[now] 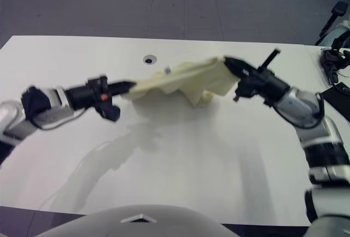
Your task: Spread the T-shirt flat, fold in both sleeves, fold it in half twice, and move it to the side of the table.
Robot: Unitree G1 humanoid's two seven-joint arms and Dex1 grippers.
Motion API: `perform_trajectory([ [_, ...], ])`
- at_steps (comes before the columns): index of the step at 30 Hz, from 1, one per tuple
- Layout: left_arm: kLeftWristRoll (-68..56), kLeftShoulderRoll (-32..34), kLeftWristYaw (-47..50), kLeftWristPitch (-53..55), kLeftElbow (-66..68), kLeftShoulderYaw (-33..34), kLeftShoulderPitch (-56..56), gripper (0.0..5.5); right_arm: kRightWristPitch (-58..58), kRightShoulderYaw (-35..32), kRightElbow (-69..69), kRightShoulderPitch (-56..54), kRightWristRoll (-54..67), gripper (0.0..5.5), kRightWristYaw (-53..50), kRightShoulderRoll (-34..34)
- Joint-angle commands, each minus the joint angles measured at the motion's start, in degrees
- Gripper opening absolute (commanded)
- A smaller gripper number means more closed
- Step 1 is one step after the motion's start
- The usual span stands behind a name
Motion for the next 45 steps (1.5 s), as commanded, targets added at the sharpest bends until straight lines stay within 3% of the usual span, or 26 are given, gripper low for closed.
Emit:
perform_trajectory([
  [1,-9.59,8.9,-8.57,7.32,-20.54,9.25,18.63,0.0,9.29,-6.32,-19.37,16.43,17.01,0.02,10.62,-9.95],
  [5,-17.69,11.97,-16.07,13.7,-31.27,16.17,30.94,0.0,15.77,-8.9,-30.7,27.18,23.36,0.02,18.62,-13.28],
  [7,-22.84,12.55,-20.37,16.32,-34.66,13.29,38.02,0.0,20.0,-4.25,-36.93,32.73,23.37,0.02,24.27,-15.15],
  [13,-16.87,10.49,-27.99,17.75,-32.17,5.67,46.41,0.0,26.58,7.22,-40.55,38.47,15.23,0.02,35.56,-14.67],
  [18,-17.9,10.37,-32.01,19.28,-32.77,5.24,48.56,0.0,29.25,6.95,-40.78,39.71,13.45,0.02,37.66,-14.25],
  [31,-28.23,5.63,-36.31,25.09,-35.45,9.78,47.53,0.0,30.81,-0.92,-45.08,41.8,28.26,2.18,42.54,-11.12],
  [40,-50.14,8.81,-44.1,27.3,-38.81,21.93,48.63,1.71,35.09,-9.36,-37.7,36.41,37.69,3.75,45.68,-6.47],
  [45,-48.94,7.78,-45.82,27.2,-36.64,24.25,48.44,2.44,35.9,-9.48,-36.02,32.97,32.85,4.48,44.62,-3.79],
])
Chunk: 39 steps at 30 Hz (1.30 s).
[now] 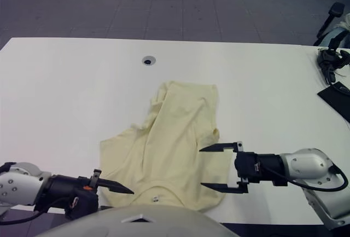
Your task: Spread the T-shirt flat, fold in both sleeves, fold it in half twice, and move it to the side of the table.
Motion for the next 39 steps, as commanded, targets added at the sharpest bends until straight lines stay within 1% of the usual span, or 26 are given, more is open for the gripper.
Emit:
perform_trajectory([
  [1,4.56,-2.36,0.55,-0.99,1.97,-0.52,-3.46,2.61,0.61,-0.38,2.52,-4.21,-5.89,4.66,-2.64,2.82],
  [4,19.87,-8.75,8.12,-2.39,10.53,-5.13,-13.12,3.06,0.15,0.15,7.35,-7.4,-12.48,5.1,-5.68,4.85],
  [5,23.45,-9.7,8.68,-4.11,12.95,-6.83,-14.04,3.29,-0.72,0.39,9.34,-8.21,-15.56,5.32,-6.64,5.11],
  [6,26.34,-10.77,9.56,-5.42,14.99,-8.17,-14.81,3.46,-1.75,0.62,11.32,-9.18,-18.6,5.4,-7.73,5.37],
  [10,35.69,-14.97,15.18,-9.46,23.62,-9.99,-20.84,4.16,-6.14,2.61,17.14,-11.73,-31.02,5.4,-11.51,5.53],
  [17,41.42,-16.36,18.48,-14.12,33.16,-11.47,-22.83,5.37,-9.44,4.62,20.28,-9.93,-40.18,5.4,-13.57,4.22],
  [21,41.54,-16.18,19.05,-14.95,35.78,-11.25,-22.11,5.37,-9.29,4.42,23.89,-8.6,-44.1,5.4,-14.27,1.29],
  [28,38.78,-14.23,18.33,-14.75,34.94,-9.27,-15.6,5.37,-8.31,-0.69,27.57,-5.02,-41.05,5.4,-14.11,-3.56],
  [32,38.13,-12.81,17.34,-14.01,29.89,-7.35,-11.21,5.37,-7.96,-2.81,22.1,-1.4,-32.03,5.4,-9.48,-3.7],
  [36,36.51,-11.91,15.69,-12.22,23.71,-6.21,-8.57,5.37,-5.05,-5.42,14.48,1.32,-22.21,5.4,-5.08,-3.22],
  [39,35.96,-11.68,14.38,-11.17,20.6,-6.08,-7.41,5.37,-3.86,-7.17,11.93,1.15,-20.21,5.4,-4.02,-3.22],
])
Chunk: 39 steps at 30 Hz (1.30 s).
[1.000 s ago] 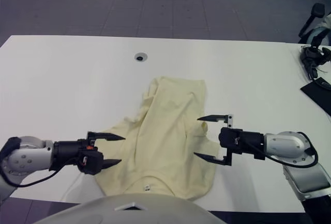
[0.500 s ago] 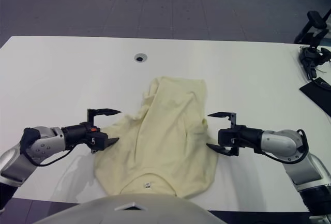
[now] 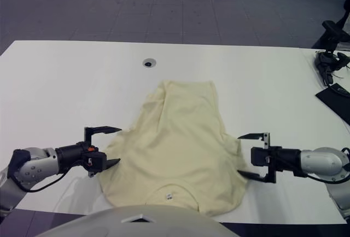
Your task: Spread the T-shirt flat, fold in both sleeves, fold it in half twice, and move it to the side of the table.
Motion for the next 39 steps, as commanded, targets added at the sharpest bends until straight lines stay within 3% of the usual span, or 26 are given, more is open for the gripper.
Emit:
perform_trajectory([
  [1,-0.13,1.69,-3.66,2.01,-2.81,-0.8,3.03,5.37,1.68,-3.23,-3.29,-0.65,1.84,5.4,1.13,-0.19],
  [5,0.14,4.71,-5.92,2.71,-3.78,1.71,4.98,5.37,1.34,-4.53,-0.43,-5.38,-2.34,5.4,-0.29,-1.07],
  [9,-1.98,3.44,-4.65,2.37,-2.55,4.29,-0.89,5.37,1.76,-4.02,0.35,-12.36,-3.46,5.4,-1.77,0.43],
  [16,-11.11,-10.67,-2.69,7.7,8.43,-0.11,-28.34,5.37,-3.87,10.97,13.89,-36.7,-19.47,5.4,-11.12,13.48],
  [19,-6.91,-13.81,-2.36,6.1,16.91,-4.11,-36.61,5.37,-7.73,15.59,25.55,-46.15,-28.45,5.4,-18.68,18.54],
  [22,4.93,-15.35,3.36,0.85,30.72,-9.29,-45.7,5.37,-11.08,18.74,34.96,-51.79,-33.1,5.4,-22.46,21.13],
  [30,12.68,-25.42,12.98,-7.08,58.84,-15.76,-60.35,5.37,-16.18,23.75,42.79,-54.36,-37.39,5.4,-24.98,23.91],
  [39,10.0,-28.7,10.74,-11.48,68.88,-16.27,-61.3,5.37,-16.66,26.73,42.73,-52.2,-40.02,5.4,-25.49,22.92],
])
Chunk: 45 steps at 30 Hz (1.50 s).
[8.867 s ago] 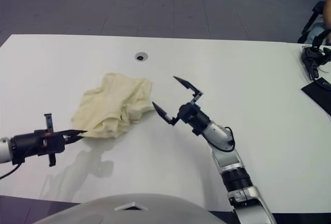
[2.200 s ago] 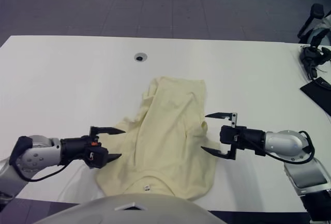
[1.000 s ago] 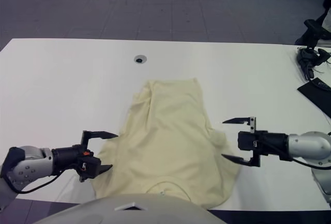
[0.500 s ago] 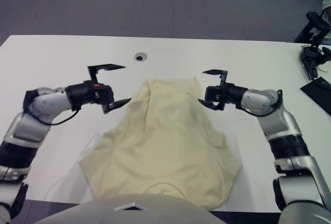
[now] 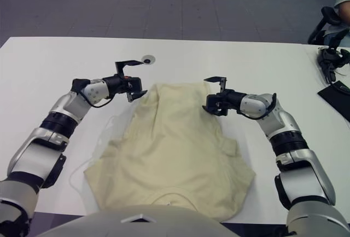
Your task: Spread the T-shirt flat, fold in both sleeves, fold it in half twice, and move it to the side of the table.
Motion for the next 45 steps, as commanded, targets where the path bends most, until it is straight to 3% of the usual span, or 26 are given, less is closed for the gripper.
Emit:
perform_trajectory([
  [1,-1.86,0.54,-3.59,-1.56,0.29,-0.04,0.04,5.37,0.44,2.13,0.92,2.02,-2.28,5.4,0.89,-0.42],
  [13,-0.42,4.12,-7.79,-1.95,-2.08,-1.15,3.2,5.37,0.86,2.33,-0.13,3.84,-1.81,5.4,0.18,-0.79],
  [23,3.81,4.84,-1.22,-3.01,5.61,-2.31,-0.66,5.37,1.53,2.11,-1.83,7.2,-1.42,5.4,-0.3,-2.23],
  [34,8.75,1.25,13.84,-2.82,13.97,-3.32,-7.11,5.37,3.69,1.0,-3.26,10.77,-3.29,5.4,-3.61,-6.42],
  [45,10.61,-1.68,21.06,-1.68,16.54,-4.12,-9.6,5.37,9.03,-4.41,-10.74,12.05,-1.06,5.4,-9.08,-6.13],
])
